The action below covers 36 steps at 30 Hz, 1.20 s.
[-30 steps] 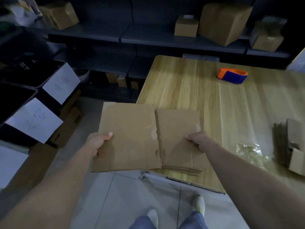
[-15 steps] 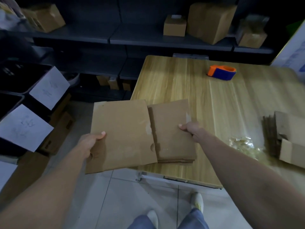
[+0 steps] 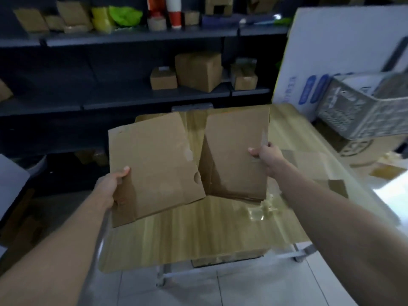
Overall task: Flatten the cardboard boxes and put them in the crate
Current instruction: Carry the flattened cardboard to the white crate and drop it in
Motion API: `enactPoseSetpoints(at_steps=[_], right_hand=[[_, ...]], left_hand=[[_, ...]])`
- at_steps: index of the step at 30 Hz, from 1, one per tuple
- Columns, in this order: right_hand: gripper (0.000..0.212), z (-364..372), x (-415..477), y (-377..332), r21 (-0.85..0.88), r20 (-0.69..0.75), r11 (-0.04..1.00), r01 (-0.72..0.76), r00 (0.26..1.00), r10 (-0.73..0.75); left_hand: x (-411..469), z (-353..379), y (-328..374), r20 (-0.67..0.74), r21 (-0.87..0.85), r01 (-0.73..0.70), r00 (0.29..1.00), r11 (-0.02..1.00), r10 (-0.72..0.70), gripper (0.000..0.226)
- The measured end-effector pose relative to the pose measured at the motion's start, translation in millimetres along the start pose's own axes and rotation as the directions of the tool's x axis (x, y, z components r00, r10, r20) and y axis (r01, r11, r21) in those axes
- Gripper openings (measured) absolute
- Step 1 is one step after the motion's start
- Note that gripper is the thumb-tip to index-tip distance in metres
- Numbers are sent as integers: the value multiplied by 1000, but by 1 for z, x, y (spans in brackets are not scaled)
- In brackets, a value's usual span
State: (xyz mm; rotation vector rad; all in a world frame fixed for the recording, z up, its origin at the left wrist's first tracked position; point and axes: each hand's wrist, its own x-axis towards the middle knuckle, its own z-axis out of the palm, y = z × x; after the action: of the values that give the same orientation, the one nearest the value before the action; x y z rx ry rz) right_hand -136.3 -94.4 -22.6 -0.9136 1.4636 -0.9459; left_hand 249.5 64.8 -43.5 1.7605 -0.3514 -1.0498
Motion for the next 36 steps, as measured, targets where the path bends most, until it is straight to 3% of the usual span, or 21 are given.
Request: enactPoseSetpoints(at_steps=[5, 13, 20, 36], right_hand=[[36, -122, -3, -23, 76, -126, 996, 44, 991, -34], [40, -348, -6, -53, 138, -362, 984, 115, 930, -59], [41, -477, 7, -48, 171, -428, 977, 123, 903, -39], [37, -632, 93, -61, 226, -604, 962, 151, 797, 17]], left_hand=[[-34, 122, 27, 196, -4, -39, 980, 999, 39, 25], [-121, 368, 44, 534, -14, -127, 838, 992, 115, 15], [-168, 512, 41, 605, 54, -182, 788, 982, 113, 21], [-168, 741, 56, 717, 110, -185, 695, 977, 51, 19]])
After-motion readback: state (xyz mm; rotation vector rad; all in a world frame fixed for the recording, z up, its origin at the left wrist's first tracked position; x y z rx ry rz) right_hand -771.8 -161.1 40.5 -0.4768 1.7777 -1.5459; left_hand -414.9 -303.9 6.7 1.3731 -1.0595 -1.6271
